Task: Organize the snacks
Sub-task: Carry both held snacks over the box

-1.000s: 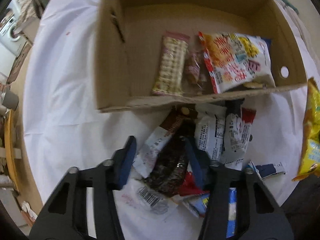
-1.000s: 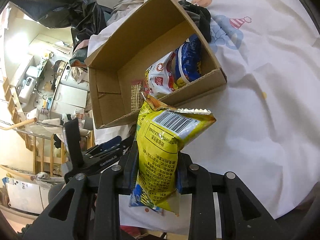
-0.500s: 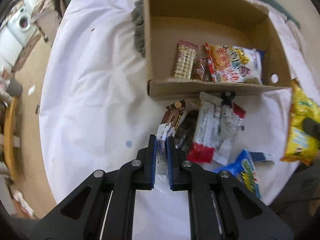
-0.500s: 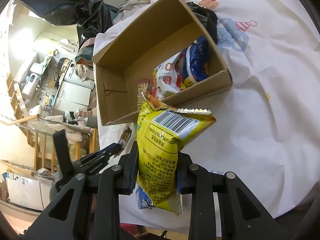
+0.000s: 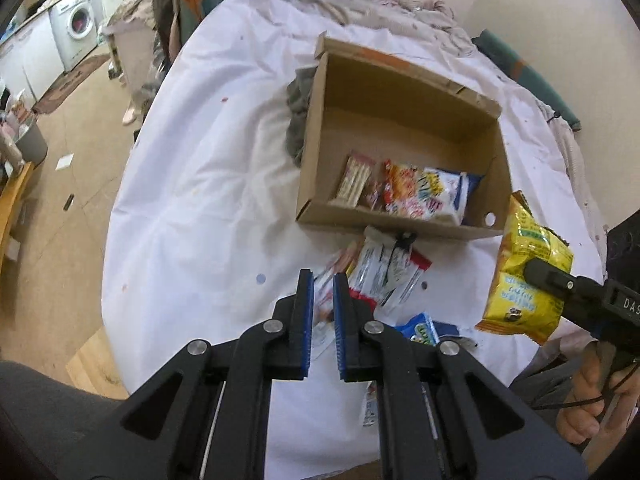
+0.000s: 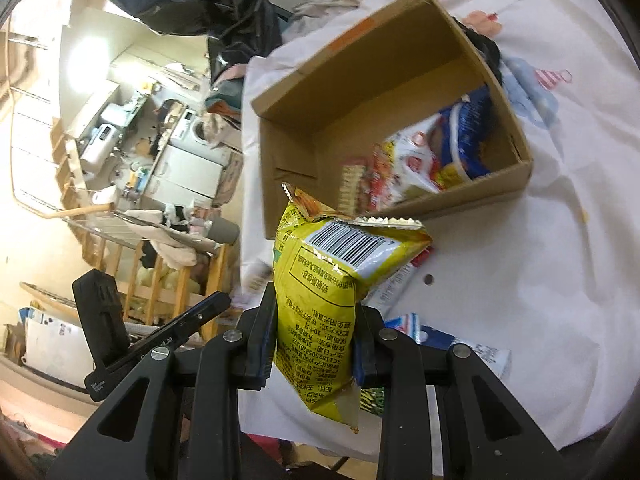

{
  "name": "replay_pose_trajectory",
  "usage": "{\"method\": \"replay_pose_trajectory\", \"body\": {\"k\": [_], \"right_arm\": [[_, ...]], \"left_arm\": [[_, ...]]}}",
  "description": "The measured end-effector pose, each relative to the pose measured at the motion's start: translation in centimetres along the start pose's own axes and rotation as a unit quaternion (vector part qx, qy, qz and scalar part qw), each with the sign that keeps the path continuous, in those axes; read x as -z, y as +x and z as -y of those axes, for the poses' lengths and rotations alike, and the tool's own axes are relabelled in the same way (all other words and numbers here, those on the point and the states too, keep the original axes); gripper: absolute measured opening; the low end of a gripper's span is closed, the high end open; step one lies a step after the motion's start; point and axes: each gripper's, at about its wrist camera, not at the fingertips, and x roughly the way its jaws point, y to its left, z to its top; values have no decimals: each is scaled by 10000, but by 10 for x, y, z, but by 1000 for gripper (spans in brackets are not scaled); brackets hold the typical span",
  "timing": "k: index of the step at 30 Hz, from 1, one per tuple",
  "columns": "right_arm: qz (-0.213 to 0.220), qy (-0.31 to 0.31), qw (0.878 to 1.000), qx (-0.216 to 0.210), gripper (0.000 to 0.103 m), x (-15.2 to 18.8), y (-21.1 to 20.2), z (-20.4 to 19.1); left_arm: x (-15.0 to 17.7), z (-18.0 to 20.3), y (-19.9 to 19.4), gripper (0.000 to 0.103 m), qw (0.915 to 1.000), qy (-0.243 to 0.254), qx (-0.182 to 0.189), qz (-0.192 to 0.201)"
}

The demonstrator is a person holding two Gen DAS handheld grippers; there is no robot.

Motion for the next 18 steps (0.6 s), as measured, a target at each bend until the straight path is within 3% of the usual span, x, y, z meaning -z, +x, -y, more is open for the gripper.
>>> {"method": "replay_pose_trajectory", "body": {"k": [10, 13, 15, 16, 17, 18], "right_arm": [[639, 133, 9979, 9, 31, -32, -26, 6], [787, 380, 9961, -72, 31, -35, -32, 18], [772, 511, 9957, -49, 31, -35, -30, 24], [742, 547, 9957, -34, 31, -34, -28, 25], [704, 571, 9959, -28, 31, -33, -26, 27], [674, 571, 9961, -21, 31, -33, -24, 27]], "left_arm": [[-43, 23, -2, 6, 9987, 367, -37, 338], [-44, 29, 25, 8, 9973, 702, -126, -177], [-34, 20, 53, 16, 9956, 586, -218, -695], [-28, 15, 66, 39, 9942, 495, -211, -931], [-22, 10, 81, 51, 9917, 428, -200, -1194], [-14, 6, 97, 51, 9880, 446, -200, -1463]]}}
